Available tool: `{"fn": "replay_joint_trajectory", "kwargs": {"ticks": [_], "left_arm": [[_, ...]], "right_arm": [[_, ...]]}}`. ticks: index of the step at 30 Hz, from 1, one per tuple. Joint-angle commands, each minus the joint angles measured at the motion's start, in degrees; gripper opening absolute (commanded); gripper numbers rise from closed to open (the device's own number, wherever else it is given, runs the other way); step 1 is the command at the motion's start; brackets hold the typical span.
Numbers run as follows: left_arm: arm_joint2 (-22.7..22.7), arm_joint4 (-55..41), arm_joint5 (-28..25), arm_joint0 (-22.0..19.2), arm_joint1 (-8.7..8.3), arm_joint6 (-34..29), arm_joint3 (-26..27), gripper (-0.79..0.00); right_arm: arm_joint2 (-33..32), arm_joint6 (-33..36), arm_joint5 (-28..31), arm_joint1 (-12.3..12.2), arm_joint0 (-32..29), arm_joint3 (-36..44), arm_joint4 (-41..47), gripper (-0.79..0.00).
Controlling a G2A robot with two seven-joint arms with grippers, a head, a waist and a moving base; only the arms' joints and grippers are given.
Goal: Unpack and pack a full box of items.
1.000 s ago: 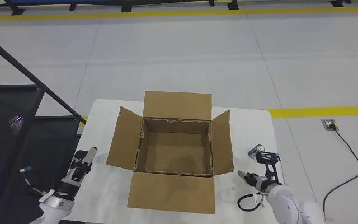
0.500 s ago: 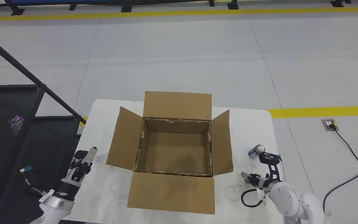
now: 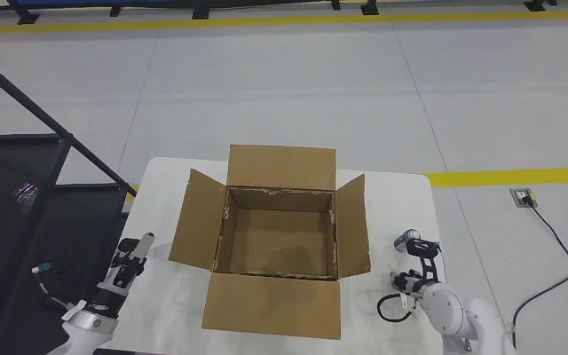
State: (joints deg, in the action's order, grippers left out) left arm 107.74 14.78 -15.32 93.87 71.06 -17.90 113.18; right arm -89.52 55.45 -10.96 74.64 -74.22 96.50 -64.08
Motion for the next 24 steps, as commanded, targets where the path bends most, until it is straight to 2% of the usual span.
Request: {"fn": "replay_joint_trajectory", "kwargs": {"ticks": [1, 5, 9, 12, 14, 16, 19, 24], "left_arm": [[0.0, 0.0, 0.0, 0.0, 0.0, 0.0, 0.0, 0.0], [0.0, 0.0, 0.0, 0.0, 0.0, 0.0, 0.0, 0.0], [0.0, 0.0, 0.0, 0.0, 0.0, 0.0, 0.0, 0.0], [0.0, 0.0, 0.0, 0.0, 0.0, 0.0, 0.0, 0.0], [0.0, 0.0, 0.0, 0.0, 0.0, 0.0, 0.0, 0.0], [0.0, 0.0, 0.0, 0.0, 0.0, 0.0, 0.0, 0.0], [0.0, 0.0, 0.0, 0.0, 0.0, 0.0, 0.0, 0.0], [0.0, 0.0, 0.0, 0.0, 0.0, 0.0, 0.0, 0.0]], "right_arm": [[-0.08, -0.52, -0.52, -0.09, -0.98, 2.51, -0.94, -0.785], [-0.1, -0.81, -1.57, -0.27, -3.27, 11.38, -3.69, -0.785], [-0.11, 1.22, -2.49, -0.58, -4.11, 23.99, -9.53, -0.785], [1.54, 4.72, -1.63, -0.69, -1.51, 31.15, -12.34, -0.785], [3.79, 6.92, 0.28, -0.74, 2.69, 33.3, -14.59, -0.785], [7.53, 8.44, 2.21, -0.63, 8.32, 33.72, -16.66, -0.785], [15.17, 10.57, 4.63, 0.03, 18.42, 29.92, -17.44, -0.785], [29.66, 10.65, 7.09, 2.8, 35.9, 13.46, -9.41, -0.785]]}}
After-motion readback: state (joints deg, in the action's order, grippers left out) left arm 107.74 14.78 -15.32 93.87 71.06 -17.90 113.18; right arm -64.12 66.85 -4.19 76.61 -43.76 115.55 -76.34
